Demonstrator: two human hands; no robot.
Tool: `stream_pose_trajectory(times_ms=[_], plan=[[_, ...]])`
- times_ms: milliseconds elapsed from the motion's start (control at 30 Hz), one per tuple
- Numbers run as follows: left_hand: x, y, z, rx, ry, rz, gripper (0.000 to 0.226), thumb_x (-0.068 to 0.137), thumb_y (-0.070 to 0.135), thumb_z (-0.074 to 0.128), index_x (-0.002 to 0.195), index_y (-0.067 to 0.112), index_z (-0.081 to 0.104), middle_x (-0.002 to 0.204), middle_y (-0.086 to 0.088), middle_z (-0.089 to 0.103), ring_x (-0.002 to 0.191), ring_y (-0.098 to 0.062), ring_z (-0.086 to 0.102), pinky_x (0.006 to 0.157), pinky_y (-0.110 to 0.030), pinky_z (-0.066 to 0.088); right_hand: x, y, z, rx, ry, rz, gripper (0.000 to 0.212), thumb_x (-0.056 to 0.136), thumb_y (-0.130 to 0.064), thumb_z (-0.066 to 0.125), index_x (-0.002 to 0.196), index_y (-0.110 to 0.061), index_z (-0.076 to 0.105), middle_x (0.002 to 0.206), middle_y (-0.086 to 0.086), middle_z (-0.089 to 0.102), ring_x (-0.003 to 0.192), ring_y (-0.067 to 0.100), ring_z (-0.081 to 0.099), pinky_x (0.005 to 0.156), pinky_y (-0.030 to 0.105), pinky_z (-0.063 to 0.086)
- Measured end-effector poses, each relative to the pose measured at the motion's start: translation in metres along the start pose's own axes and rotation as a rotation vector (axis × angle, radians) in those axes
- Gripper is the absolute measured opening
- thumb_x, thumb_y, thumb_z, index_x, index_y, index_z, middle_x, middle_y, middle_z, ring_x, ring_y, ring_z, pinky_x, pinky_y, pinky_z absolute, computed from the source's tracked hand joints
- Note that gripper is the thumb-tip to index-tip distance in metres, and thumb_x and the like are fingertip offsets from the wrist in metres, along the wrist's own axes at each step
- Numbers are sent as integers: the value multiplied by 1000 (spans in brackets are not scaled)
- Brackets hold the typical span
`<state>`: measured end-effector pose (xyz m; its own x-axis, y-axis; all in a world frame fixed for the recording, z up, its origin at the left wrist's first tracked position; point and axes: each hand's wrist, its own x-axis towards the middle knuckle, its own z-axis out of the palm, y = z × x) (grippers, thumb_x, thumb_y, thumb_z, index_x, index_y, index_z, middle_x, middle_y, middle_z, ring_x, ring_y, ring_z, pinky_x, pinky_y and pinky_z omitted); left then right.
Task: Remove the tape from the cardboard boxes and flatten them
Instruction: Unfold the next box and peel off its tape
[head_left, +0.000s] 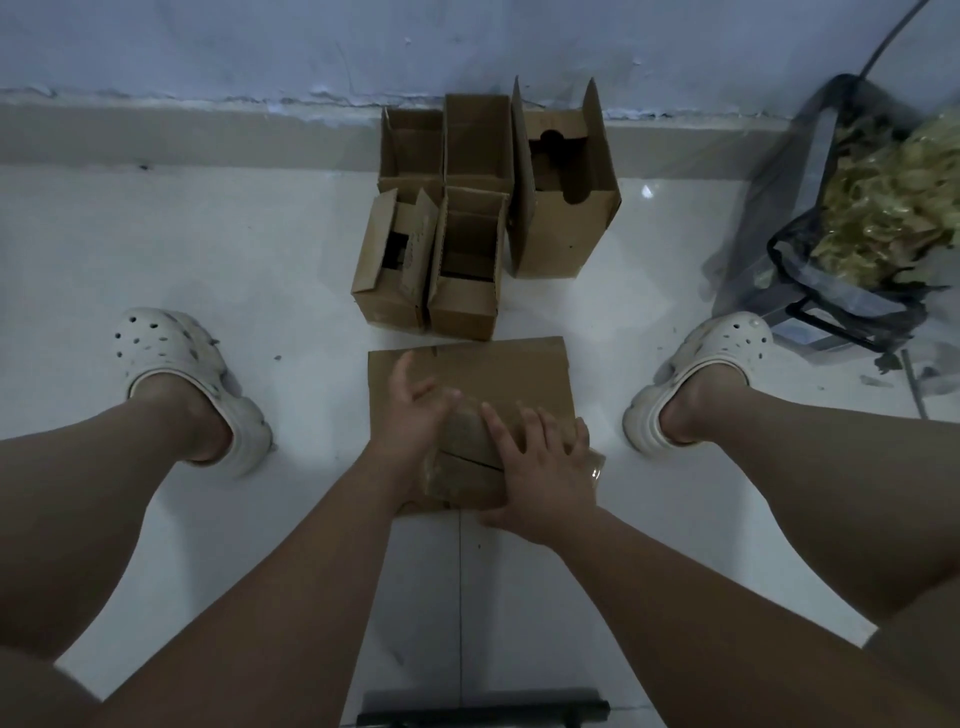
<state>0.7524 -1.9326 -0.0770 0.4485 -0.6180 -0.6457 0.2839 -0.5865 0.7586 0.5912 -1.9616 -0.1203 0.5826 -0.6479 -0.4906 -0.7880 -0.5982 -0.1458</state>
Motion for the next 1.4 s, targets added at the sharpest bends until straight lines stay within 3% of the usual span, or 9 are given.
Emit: stream_pose_trajectory(times_ms=[100,200,300,567,833,967,1100,1233,1400], plan=[[0,-10,-6,79,88,-236,36,99,19,45,133,10,47,105,-5,60,85,-15,60,55,-15,43,0,1,-2,-36,-16,60,126,73,-60,70,143,-35,-32,155,12,5,143,34,12,110,67,6],[-14,-34,-7,-104,13,-405,24,99,15,42,90,11,63,87,-8,63,75,-20,58,68,-28,45,-1,3,-2,29,-49,89,125,72,-56,71,145,-36,-29,152,12,11,139,36,18,111,64,12],[-13,-40,-7,-222,-7,-300,22,96,7,47,94,14,69,86,-5,69,78,-18,60,75,-31,45,7,3,-8,114,-24,142,124,68,-60,70,147,-38,-24,151,15,14,137,38,19,111,60,14],[7,-25,-6,-402,-42,-279,23,96,0,44,93,11,65,67,2,68,54,-5,60,55,-20,46,16,15,-18,247,9,190,121,65,-56,69,145,-42,-21,151,11,14,139,36,17,114,59,10],[2,-10,-5,-72,-147,-169,27,98,12,47,119,20,62,72,4,72,62,-3,63,56,-12,48,18,23,-16,302,36,187,119,65,-54,70,149,-39,-13,151,10,19,140,32,19,117,56,10],[-2,-4,-2,25,-116,-50,30,95,3,49,122,7,61,115,-6,62,87,-6,60,62,-3,48,19,24,-16,283,51,205,118,67,-54,69,150,-39,-14,150,10,22,140,32,21,118,53,13],[3,-5,-2,216,-15,42,19,91,5,57,104,7,71,112,-7,40,110,-28,50,86,-18,45,17,25,-16,290,39,188,117,67,-53,69,150,-39,-12,151,9,20,142,30,19,118,52,13],[5,-10,0,476,109,50,23,87,21,66,71,36,59,116,13,44,114,-13,42,100,-33,24,13,28,-13,242,68,152,119,65,-59,69,152,-36,-9,149,10,25,138,31,25,115,52,21],[3,-16,2,315,-23,139,20,90,16,62,84,35,63,120,3,33,122,-18,38,106,-29,31,11,29,-10,240,87,202,119,66,-60,67,149,-37,-15,150,11,22,138,33,25,116,53,20]])
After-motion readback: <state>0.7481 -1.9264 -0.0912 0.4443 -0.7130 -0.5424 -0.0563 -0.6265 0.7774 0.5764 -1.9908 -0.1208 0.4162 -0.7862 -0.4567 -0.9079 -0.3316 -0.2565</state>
